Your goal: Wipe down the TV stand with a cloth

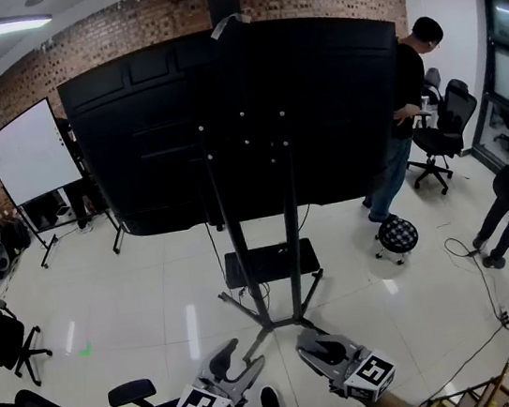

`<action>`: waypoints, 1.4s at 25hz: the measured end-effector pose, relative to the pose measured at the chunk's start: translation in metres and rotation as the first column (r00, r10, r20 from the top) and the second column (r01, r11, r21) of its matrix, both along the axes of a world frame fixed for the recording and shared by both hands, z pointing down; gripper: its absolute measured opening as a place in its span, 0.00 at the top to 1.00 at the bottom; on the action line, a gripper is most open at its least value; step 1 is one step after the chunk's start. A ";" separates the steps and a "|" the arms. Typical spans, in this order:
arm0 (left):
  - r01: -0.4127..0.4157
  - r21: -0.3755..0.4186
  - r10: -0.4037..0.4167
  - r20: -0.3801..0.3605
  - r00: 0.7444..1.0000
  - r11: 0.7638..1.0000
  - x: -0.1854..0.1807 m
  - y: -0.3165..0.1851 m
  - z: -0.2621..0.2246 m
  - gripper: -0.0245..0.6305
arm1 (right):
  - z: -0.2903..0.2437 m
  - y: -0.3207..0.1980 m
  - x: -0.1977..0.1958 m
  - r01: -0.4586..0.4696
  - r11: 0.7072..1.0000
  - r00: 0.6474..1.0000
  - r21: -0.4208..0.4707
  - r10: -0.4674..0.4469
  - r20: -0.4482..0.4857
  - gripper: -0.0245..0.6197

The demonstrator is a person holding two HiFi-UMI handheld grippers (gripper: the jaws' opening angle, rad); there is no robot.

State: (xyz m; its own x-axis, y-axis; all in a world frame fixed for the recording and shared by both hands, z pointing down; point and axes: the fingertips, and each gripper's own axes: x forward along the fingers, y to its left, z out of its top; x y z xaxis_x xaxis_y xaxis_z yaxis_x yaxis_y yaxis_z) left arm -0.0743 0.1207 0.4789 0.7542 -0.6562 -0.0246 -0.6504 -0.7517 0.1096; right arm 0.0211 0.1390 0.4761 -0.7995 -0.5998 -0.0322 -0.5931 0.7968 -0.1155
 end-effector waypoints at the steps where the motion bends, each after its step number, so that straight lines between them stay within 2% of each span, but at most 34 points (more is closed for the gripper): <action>1: -0.007 0.006 0.007 -0.004 1.000 1.000 -0.002 -0.012 0.002 0.49 | 0.000 -0.011 -0.003 0.002 1.000 1.000 0.004 -0.002 -0.010 0.87; 5: -0.025 0.034 0.025 -0.004 1.000 0.999 -0.010 -0.057 -0.006 0.49 | -0.005 -0.053 -0.017 0.001 0.999 0.999 0.035 0.001 -0.050 0.87; 16: -0.118 0.167 0.116 0.022 0.993 0.979 -0.036 -0.181 -0.072 0.49 | -0.058 -0.179 -0.047 -0.063 0.987 0.995 0.146 0.073 -0.067 0.87; 21: -0.140 0.199 0.138 0.020 0.990 0.970 -0.052 -0.219 -0.091 0.49 | -0.078 -0.216 -0.064 -0.087 0.973 0.990 0.215 0.110 -0.094 0.87; 26: -0.170 0.231 0.169 0.022 0.985 0.958 -0.052 -0.243 -0.106 0.49 | -0.103 -0.241 -0.064 -0.108 0.960 0.986 0.260 0.137 -0.095 0.87; 31: -0.184 0.316 0.188 0.019 0.982 0.931 -0.041 -0.259 -0.147 0.49 | -0.155 -0.268 -0.049 -0.094 0.926 0.974 0.366 0.162 -0.158 0.87; 35: -0.183 0.411 0.186 0.033 0.982 0.893 -0.029 -0.271 -0.203 0.49 | -0.213 -0.295 -0.036 -0.045 0.876 0.959 0.480 0.173 -0.225 0.87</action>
State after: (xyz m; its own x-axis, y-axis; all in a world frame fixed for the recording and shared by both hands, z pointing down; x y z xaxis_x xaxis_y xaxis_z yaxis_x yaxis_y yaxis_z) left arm -0.1031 -0.1498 0.2756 0.8593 -0.4360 -0.2673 -0.4964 -0.8370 -0.2305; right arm -0.0149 -0.1564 0.2629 -0.7486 -0.6491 -0.1351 -0.6370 0.6475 0.4183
